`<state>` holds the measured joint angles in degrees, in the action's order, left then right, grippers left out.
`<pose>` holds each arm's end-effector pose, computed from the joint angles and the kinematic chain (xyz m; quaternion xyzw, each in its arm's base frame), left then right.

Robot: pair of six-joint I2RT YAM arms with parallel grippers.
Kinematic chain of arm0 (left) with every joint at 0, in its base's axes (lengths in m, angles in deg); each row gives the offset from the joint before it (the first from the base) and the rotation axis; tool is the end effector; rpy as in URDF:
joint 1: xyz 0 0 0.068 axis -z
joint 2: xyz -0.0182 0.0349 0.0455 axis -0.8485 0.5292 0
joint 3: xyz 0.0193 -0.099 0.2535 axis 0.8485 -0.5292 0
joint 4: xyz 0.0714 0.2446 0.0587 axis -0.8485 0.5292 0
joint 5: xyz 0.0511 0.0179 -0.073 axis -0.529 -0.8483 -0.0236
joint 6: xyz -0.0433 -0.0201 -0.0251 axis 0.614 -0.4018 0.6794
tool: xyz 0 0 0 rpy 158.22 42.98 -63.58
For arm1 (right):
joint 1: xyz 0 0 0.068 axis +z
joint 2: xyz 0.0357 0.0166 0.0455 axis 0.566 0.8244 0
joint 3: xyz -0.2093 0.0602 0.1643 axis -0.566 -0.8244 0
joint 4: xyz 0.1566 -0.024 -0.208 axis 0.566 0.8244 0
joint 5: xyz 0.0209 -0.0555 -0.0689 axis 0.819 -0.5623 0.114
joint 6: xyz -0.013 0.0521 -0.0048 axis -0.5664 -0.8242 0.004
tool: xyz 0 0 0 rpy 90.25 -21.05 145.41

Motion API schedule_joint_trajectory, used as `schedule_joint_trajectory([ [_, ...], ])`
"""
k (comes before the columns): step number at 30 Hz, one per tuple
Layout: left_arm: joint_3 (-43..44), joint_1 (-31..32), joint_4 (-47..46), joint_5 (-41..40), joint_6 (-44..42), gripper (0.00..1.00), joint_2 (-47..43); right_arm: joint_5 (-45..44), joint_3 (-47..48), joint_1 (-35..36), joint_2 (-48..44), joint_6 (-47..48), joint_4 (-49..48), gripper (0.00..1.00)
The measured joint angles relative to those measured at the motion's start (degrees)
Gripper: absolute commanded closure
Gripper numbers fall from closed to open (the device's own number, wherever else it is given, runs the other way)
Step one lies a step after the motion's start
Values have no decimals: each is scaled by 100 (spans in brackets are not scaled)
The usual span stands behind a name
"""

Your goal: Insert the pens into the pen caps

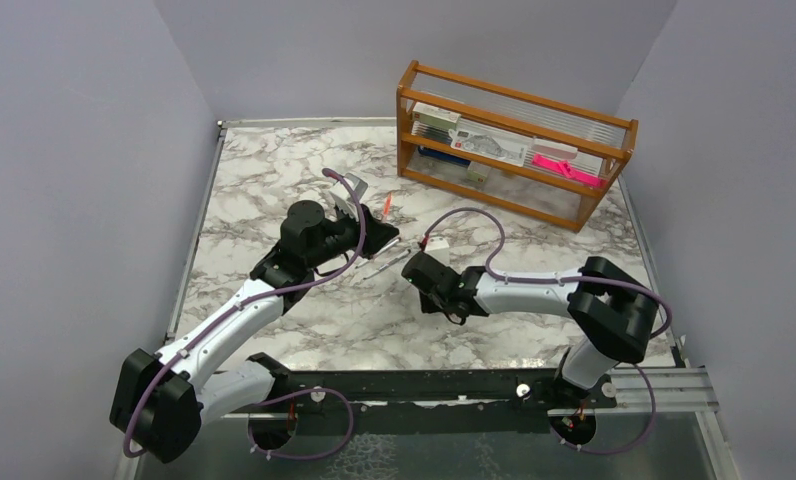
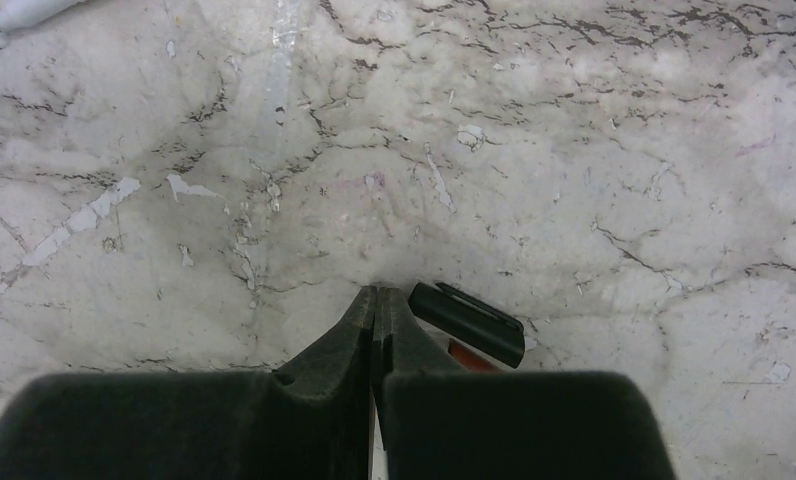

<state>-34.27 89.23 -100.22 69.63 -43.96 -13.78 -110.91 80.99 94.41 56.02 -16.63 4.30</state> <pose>0.2017 -0.1377 0.2946 0.1826 0.7336 -0.4198 0.5022 0.1649 0.2592 0.1530 -0.0878 0.9524 0.0729 0.2828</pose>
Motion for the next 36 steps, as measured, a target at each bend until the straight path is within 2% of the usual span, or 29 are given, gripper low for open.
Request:
schedule_joint_trajectory([
  [21,-76,0,-52,22,98,100,-31,114,-573,188,-647,-350,44,99],
  [31,-76,0,-66,24,109,100,-31,92,-520,195,-1165,-153,-48,70],
  [36,-76,0,-66,24,109,100,-31,-7,-457,195,-1078,-144,168,62],
])
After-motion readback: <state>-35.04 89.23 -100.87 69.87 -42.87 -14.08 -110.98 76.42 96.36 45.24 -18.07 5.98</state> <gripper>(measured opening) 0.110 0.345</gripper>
